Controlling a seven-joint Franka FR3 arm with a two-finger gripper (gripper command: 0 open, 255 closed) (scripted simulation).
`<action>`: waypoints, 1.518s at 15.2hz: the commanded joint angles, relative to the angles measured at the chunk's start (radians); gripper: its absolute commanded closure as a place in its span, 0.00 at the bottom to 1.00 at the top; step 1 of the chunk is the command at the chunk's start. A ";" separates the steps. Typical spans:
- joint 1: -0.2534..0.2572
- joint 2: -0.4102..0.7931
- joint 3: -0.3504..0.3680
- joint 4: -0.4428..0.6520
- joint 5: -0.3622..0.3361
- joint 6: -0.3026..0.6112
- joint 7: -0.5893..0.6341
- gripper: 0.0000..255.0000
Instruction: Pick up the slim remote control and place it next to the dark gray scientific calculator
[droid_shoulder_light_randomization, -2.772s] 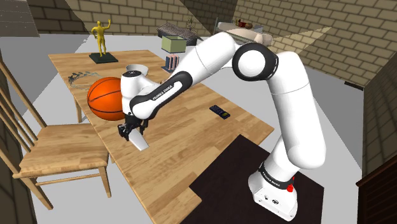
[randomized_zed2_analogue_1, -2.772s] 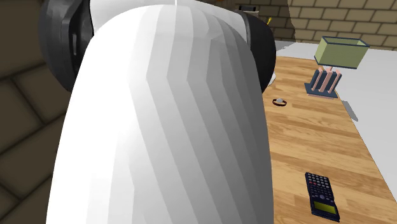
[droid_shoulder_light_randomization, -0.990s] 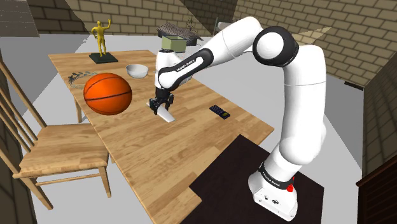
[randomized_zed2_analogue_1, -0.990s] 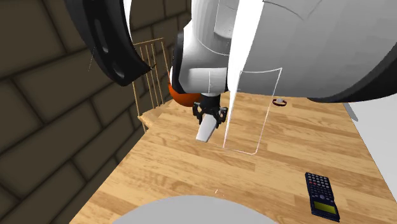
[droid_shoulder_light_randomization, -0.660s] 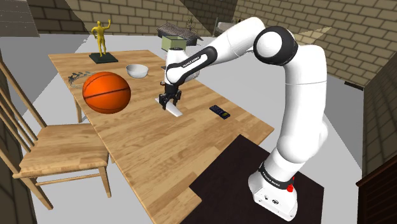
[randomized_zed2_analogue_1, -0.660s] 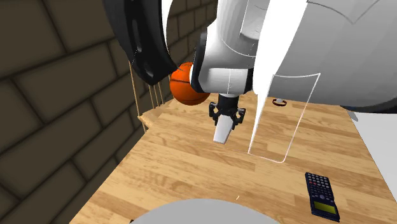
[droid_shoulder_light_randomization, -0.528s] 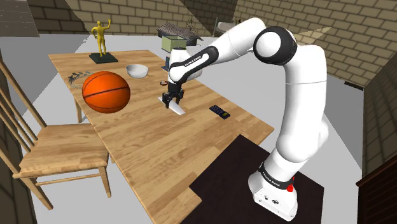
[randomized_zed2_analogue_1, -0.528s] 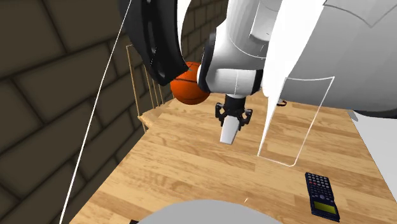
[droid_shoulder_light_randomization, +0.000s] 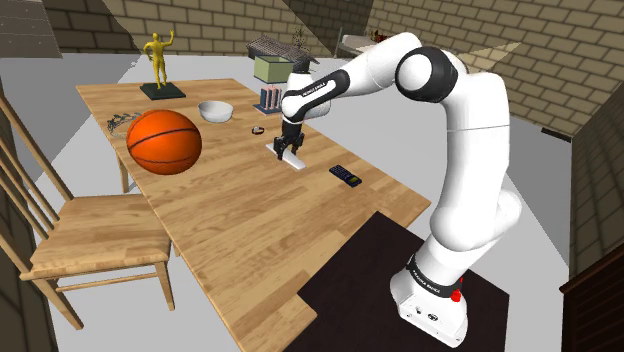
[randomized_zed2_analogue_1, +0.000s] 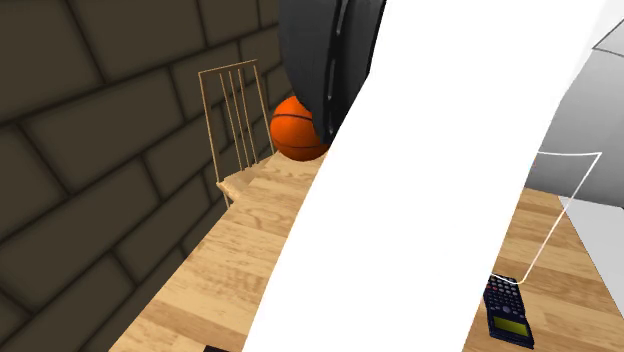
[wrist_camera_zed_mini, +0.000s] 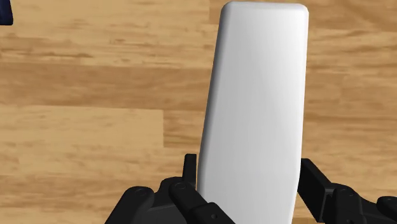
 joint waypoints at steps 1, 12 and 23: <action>-0.031 0.020 -0.008 0.035 0.004 -0.014 -0.044 1.00; -0.171 0.197 -0.046 0.346 0.018 -0.147 -0.252 1.00; -0.247 0.466 -0.069 0.791 0.025 -0.321 -0.388 1.00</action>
